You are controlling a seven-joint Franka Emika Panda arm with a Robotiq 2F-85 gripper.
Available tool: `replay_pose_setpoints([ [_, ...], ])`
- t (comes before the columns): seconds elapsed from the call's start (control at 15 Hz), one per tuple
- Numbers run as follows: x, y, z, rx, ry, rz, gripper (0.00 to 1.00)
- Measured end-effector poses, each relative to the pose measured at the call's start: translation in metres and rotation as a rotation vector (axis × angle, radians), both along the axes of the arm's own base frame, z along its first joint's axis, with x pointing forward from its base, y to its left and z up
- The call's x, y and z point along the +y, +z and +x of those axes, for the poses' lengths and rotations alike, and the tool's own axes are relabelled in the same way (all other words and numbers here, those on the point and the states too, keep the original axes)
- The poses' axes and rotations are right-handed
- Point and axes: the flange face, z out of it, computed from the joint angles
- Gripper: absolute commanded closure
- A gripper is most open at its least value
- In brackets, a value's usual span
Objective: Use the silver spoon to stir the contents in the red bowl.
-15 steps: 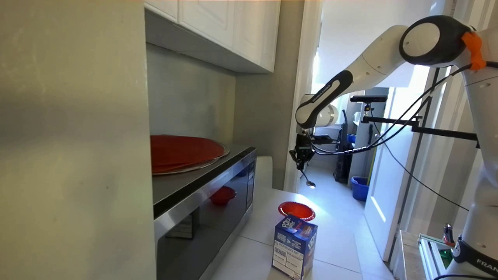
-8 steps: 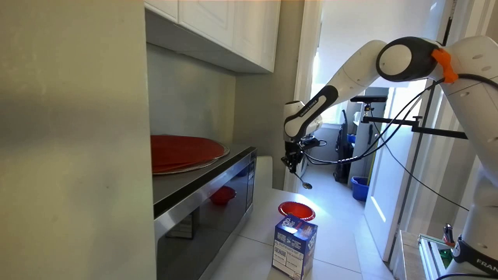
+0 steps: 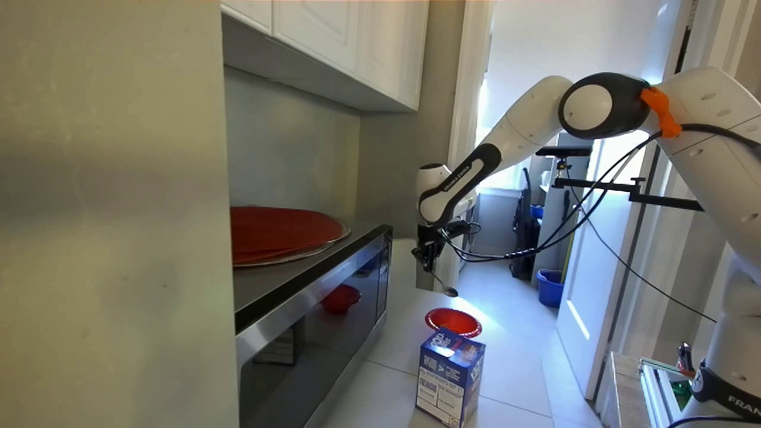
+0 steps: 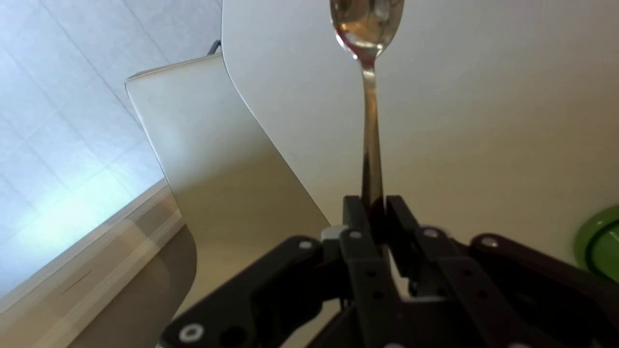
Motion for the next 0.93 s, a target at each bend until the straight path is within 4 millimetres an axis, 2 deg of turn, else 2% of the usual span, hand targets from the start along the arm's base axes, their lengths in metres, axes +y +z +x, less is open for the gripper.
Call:
replay_pose_setpoints([
  [0.07,-0.002,0.0,-0.001,0.0,-0.003,-0.001,0.96],
  [0.33,0.0,-0.002,0.0,0.001,0.003,-0.001,0.96],
  [0.93,0.032,-0.029,0.016,0.009,0.121,0.078,0.96],
])
